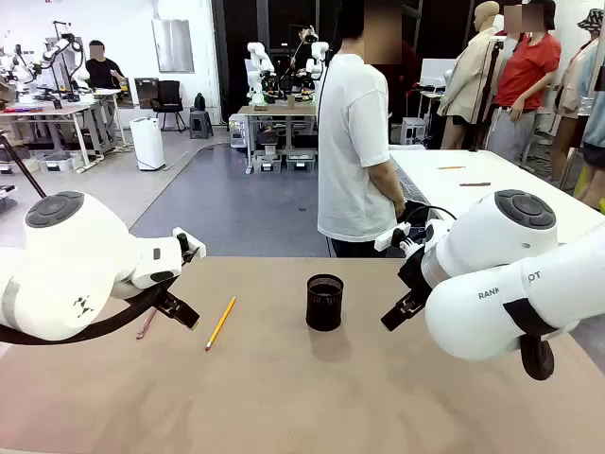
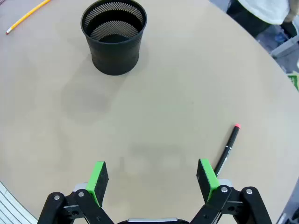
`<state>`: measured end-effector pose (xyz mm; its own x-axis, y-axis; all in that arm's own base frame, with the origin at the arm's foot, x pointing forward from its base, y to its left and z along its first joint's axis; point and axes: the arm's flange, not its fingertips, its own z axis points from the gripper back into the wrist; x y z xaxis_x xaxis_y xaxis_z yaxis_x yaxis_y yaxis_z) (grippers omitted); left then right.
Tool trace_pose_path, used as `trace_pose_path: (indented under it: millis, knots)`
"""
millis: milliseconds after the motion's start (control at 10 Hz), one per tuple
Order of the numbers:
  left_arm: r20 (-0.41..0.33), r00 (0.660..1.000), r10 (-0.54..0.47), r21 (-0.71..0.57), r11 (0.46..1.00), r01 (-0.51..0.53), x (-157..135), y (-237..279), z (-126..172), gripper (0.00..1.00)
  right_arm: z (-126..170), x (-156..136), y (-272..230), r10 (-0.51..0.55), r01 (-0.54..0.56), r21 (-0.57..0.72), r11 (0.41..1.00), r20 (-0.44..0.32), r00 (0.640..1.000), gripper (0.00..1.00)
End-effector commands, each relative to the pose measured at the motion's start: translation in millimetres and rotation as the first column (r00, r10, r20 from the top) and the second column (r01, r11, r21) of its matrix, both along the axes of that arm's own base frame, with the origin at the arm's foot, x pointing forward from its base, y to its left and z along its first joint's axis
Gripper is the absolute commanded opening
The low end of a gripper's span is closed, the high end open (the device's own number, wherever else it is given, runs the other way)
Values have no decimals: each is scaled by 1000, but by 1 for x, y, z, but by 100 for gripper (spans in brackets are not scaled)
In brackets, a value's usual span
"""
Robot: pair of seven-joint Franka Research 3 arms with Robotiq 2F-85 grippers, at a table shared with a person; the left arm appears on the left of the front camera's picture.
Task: Place the pens into the pen holder.
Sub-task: Pick up a writing instrument from the table and place it into the Pen holder.
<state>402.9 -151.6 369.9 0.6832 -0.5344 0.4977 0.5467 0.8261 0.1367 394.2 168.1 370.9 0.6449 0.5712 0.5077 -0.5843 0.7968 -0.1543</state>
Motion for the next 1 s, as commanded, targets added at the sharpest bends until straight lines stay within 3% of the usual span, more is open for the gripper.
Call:
trace_pose_path:
  millis: [0,900]
  knots:
    - [0,1000,0,0,1000,0,0,0,0,100,0,0,0,0,0,0,1000,0,1000,100]
    - [0,1000,0,0,1000,0,0,0,0,100,0,0,0,0,0,0,1000,0,1000,100]
